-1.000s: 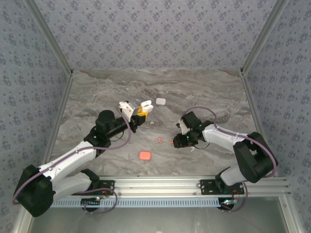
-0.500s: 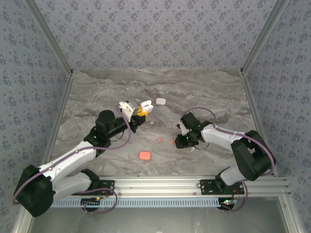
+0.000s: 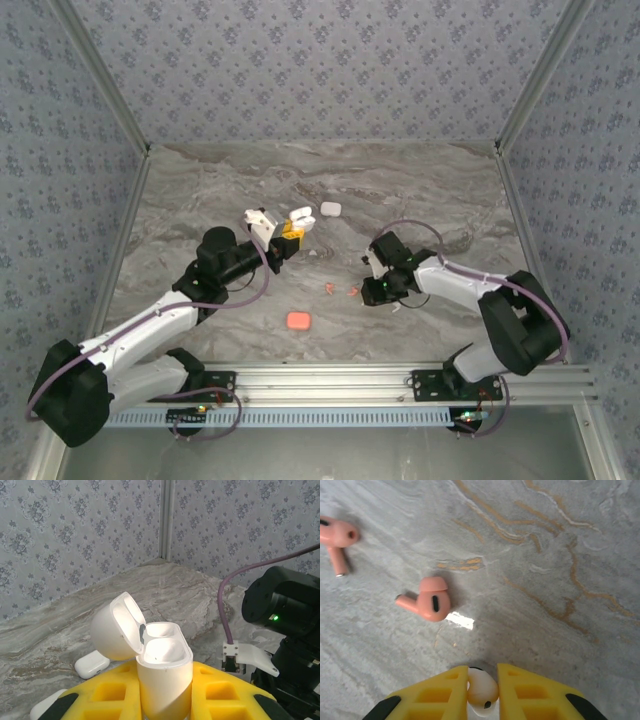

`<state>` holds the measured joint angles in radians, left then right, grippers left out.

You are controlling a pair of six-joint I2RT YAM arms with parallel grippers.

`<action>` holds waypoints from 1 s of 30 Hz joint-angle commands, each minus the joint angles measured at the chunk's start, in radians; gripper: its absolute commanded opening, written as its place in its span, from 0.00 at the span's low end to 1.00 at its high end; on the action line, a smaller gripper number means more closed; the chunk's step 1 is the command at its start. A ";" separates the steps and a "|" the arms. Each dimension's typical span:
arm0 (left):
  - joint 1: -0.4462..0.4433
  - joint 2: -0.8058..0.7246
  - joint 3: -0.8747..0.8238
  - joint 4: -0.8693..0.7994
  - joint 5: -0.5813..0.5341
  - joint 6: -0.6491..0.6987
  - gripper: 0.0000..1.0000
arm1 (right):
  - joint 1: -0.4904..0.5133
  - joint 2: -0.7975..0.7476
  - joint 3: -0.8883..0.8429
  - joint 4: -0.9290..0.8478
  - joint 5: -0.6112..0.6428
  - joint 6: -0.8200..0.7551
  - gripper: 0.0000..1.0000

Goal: Insert wireless bluetooth earbuds into charging case

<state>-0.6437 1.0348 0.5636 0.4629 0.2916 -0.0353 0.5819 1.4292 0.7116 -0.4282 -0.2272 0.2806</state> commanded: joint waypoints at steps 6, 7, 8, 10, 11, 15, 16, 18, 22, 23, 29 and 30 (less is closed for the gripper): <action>-0.007 0.031 0.034 0.027 0.114 -0.029 0.00 | -0.004 -0.292 0.193 -0.069 0.108 -0.196 0.21; -0.006 0.039 0.040 0.029 0.128 -0.031 0.00 | -0.005 -0.312 0.218 -0.067 0.112 -0.220 0.21; -0.007 0.049 0.046 0.031 0.145 -0.034 0.00 | -0.003 -0.330 0.255 -0.062 0.112 -0.247 0.21; -0.006 0.066 0.060 0.032 0.178 -0.037 0.00 | -0.001 -0.352 0.321 -0.050 0.100 -0.294 0.21; -0.008 0.074 0.066 0.032 0.191 -0.038 0.00 | 0.004 -0.355 0.350 -0.046 0.094 -0.314 0.21; -0.010 0.100 0.087 0.021 0.236 -0.037 0.00 | 0.036 -0.343 0.448 -0.025 0.076 -0.372 0.21; -0.011 0.107 0.091 0.021 0.243 -0.037 0.00 | 0.046 -0.336 0.464 -0.013 0.068 -0.385 0.21; -0.016 0.117 0.097 0.017 0.256 -0.036 0.00 | 0.071 -0.316 0.471 0.009 0.063 -0.404 0.21; -0.022 0.129 0.108 0.015 0.275 -0.034 0.00 | 0.123 -0.261 0.527 0.033 0.050 -0.438 0.21; -0.024 0.131 0.110 0.015 0.277 -0.034 0.00 | 0.130 -0.250 0.529 0.036 0.051 -0.445 0.21; -0.025 0.130 0.117 0.008 0.289 -0.033 0.00 | 0.144 -0.199 0.534 0.048 0.029 -0.468 0.22; -0.026 0.131 0.117 0.009 0.289 -0.032 0.00 | 0.146 -0.194 0.534 0.048 0.022 -0.469 0.22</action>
<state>-0.6636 1.1675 0.6403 0.4637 0.5495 -0.0647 0.7208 1.2266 1.2156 -0.3985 -0.1745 -0.1551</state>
